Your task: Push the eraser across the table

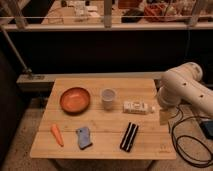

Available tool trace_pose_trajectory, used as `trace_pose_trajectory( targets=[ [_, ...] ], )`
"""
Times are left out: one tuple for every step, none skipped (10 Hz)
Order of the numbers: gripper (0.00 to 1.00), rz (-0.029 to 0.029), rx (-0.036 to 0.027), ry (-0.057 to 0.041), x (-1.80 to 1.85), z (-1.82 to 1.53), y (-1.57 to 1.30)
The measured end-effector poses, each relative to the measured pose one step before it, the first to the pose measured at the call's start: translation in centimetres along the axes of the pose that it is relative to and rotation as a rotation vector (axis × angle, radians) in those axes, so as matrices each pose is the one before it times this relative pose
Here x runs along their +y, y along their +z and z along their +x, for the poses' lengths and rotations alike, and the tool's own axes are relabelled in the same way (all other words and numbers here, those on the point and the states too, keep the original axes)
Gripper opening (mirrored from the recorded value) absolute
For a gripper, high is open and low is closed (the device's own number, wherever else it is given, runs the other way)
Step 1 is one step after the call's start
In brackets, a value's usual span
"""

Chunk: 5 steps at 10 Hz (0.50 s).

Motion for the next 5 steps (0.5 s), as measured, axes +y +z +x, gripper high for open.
trace_pose_trajectory(
  targets=[
    [0.8, -0.00353, -0.00268, -0.01459, 1.285, -0.645, 0.425],
    [0.8, -0.00186, -0.00117, -0.00578, 0.779, -0.265, 0.193],
    [0.8, -0.00241, 0.00009, -0.0019, 0.582, -0.031, 0.093],
    [0.8, -0.00265, -0.00261, -0.00644, 0.031, -0.32, 0.167],
    [0.8, -0.00432, -0.00138, -0.008, 0.12, -0.315, 0.262]
  ],
)
